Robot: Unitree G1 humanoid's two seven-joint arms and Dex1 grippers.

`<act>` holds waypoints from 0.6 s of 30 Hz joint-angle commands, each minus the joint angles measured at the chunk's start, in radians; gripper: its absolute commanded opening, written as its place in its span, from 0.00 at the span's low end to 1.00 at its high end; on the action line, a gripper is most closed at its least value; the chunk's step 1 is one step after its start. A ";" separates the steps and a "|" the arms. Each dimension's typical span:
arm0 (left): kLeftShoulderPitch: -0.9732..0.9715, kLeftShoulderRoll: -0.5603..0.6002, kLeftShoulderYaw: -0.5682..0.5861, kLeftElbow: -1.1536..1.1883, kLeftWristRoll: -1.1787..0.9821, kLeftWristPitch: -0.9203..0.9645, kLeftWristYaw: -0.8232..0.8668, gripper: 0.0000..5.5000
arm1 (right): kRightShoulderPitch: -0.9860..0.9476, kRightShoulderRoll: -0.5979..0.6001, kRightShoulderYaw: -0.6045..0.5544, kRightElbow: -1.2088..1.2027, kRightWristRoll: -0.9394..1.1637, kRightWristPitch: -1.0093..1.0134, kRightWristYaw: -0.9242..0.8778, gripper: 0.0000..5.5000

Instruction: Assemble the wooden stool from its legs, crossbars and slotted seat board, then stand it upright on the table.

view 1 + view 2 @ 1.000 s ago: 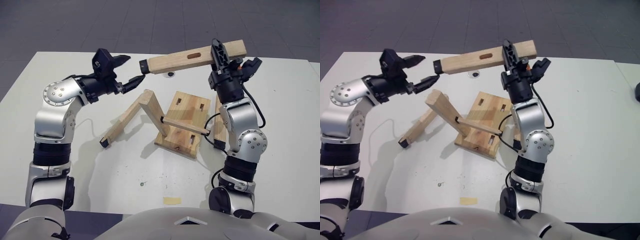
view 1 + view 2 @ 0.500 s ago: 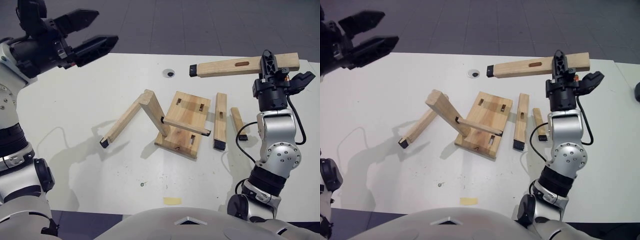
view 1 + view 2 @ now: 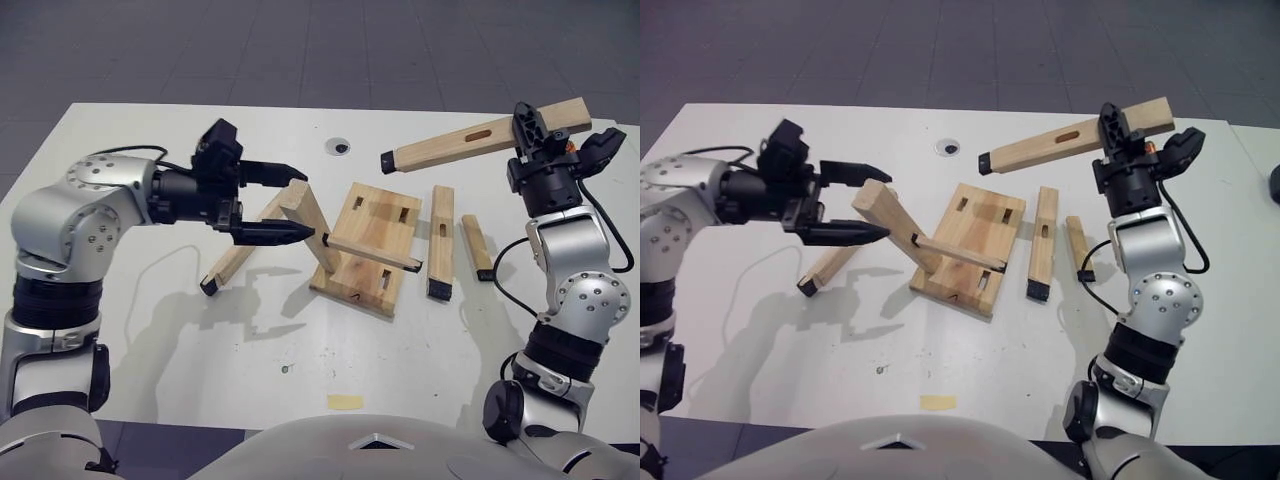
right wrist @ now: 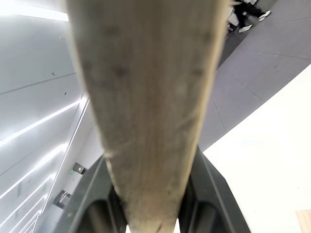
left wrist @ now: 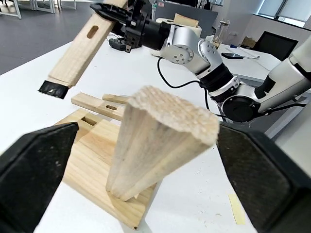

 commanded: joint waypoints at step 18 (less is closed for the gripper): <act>0.110 -0.111 -0.069 -0.137 0.179 -0.160 0.210 0.40 | -0.059 -0.029 0.010 0.041 -0.016 0.018 0.059 0.18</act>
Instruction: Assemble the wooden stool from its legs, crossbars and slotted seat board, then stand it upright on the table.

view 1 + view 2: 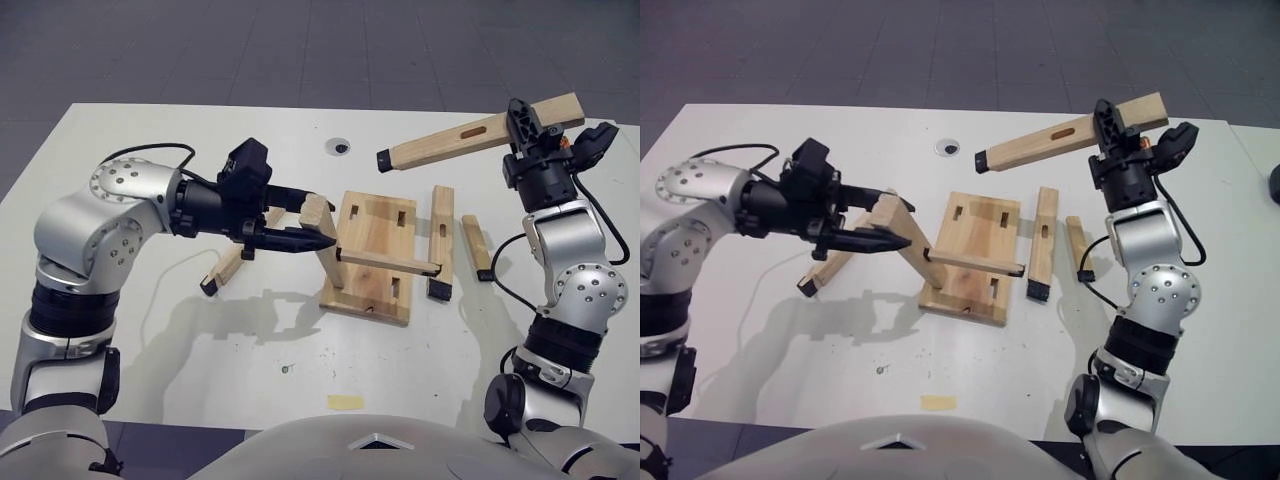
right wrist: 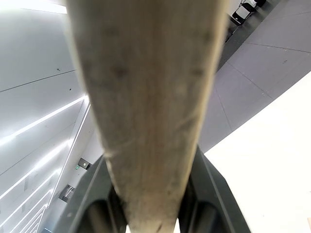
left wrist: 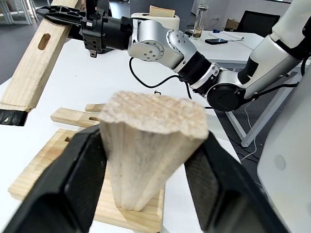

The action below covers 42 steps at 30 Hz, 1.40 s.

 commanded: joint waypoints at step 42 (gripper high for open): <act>0.124 -0.239 -0.122 -0.013 0.361 -0.160 0.521 0.38 | -0.004 -0.187 0.448 -0.165 -0.917 -0.044 0.357 0.18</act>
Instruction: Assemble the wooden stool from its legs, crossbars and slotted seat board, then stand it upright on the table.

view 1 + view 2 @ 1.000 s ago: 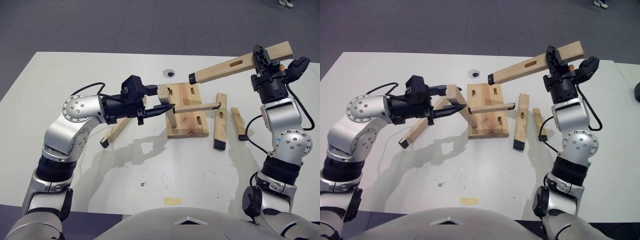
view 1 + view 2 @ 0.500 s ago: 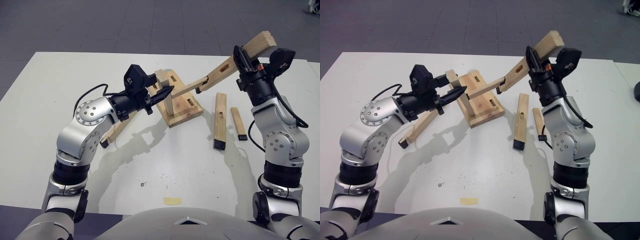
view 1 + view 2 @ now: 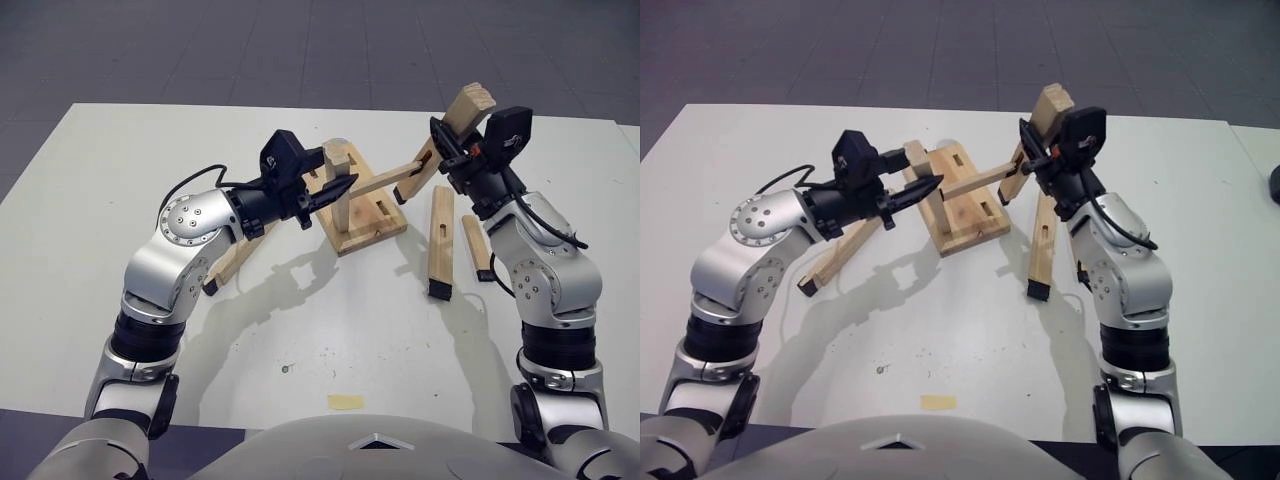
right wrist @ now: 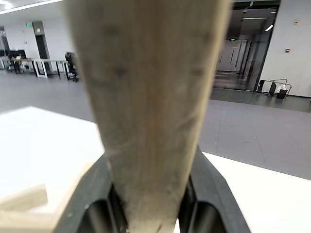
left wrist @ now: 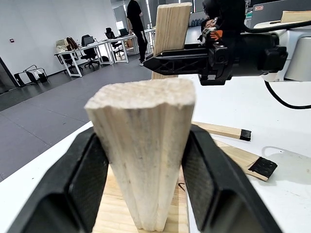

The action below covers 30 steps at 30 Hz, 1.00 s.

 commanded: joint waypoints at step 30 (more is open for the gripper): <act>0.143 0.027 -0.067 0.034 0.095 -0.041 0.027 0.38 | -0.054 0.042 0.061 -0.079 -0.098 0.029 0.177 0.18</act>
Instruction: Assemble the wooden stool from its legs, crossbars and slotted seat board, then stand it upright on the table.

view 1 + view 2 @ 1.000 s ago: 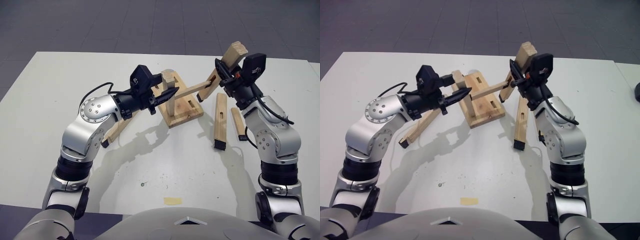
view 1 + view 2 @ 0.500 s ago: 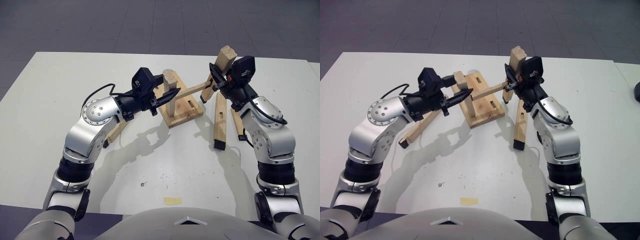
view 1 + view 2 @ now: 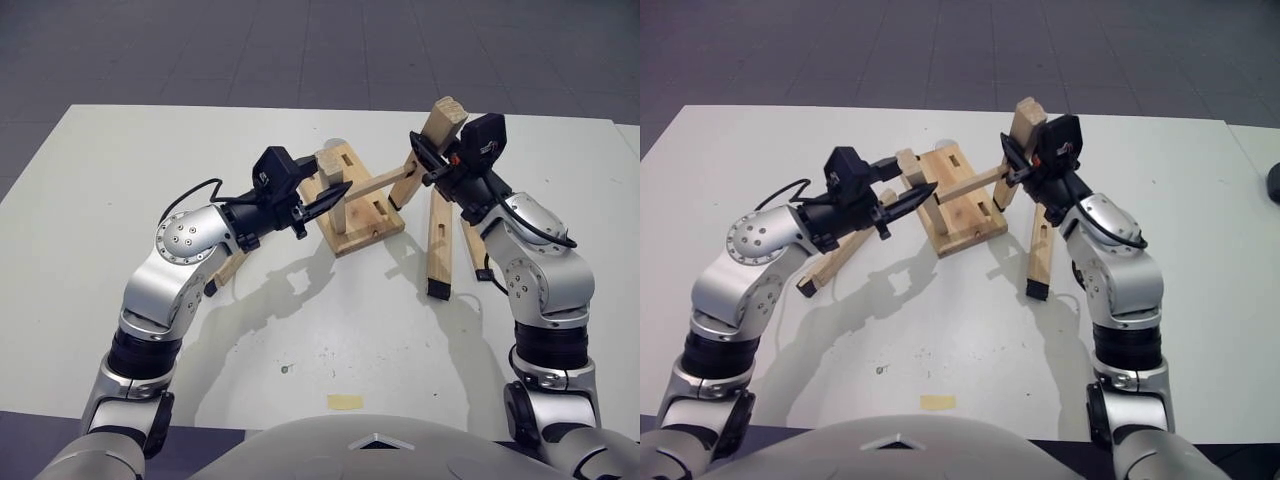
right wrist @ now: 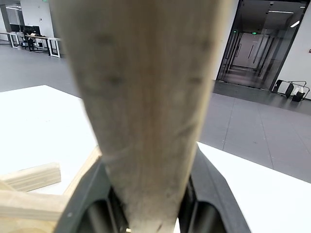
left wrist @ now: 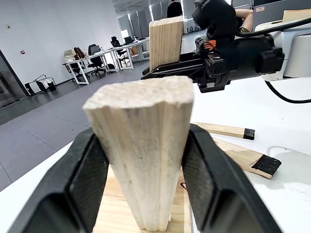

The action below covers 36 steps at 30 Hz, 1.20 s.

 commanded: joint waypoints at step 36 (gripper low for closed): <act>-0.046 0.025 -0.073 0.138 0.121 0.014 -0.002 0.38 | -0.138 -0.058 0.092 0.309 0.143 0.452 0.110 0.19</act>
